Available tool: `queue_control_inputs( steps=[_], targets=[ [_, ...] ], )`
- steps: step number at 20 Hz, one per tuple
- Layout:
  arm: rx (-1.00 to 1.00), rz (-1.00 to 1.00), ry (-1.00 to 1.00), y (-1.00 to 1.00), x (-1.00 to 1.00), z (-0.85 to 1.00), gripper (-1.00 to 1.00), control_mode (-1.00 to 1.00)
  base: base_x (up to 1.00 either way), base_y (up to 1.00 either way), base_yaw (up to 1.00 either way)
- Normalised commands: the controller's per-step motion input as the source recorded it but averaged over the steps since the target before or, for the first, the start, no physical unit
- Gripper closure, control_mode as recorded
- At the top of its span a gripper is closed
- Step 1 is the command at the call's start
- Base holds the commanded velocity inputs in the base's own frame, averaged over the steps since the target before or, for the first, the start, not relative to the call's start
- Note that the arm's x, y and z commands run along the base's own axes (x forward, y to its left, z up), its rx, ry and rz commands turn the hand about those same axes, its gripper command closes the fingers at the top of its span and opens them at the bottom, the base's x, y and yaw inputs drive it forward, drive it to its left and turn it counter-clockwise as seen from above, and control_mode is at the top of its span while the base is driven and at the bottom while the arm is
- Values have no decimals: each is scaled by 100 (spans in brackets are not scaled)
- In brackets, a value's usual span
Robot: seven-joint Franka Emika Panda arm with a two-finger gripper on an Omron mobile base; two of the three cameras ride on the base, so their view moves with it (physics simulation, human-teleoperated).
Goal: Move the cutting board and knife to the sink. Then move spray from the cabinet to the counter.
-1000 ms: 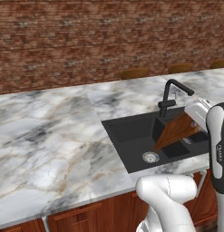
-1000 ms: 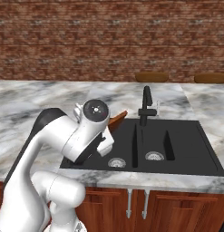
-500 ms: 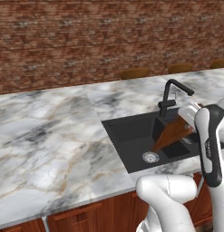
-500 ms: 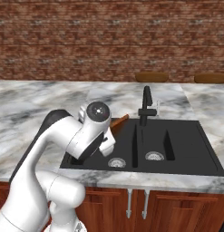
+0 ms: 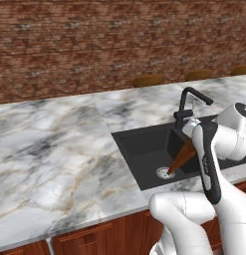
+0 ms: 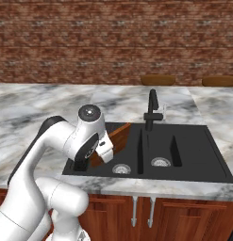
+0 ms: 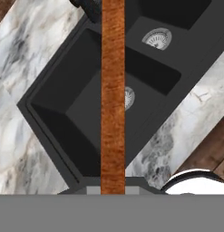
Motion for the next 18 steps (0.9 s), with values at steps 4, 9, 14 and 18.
queue_control_inputs(
  steps=[4, 9, 14, 18],
  targets=[
    [-2, -3, 2, 9, 9, -12, 100, -100, 0, 0, 0],
    [8, -4, 0, 0, 0, -1, 100, -100, 0, 0, 0],
    [23, -7, 0, 0, 0, 6, 100, -100, 0, 0, 0],
    [21, -7, 0, 3, 1, 3, 100, -100, 0, 0, 0]
  ],
)
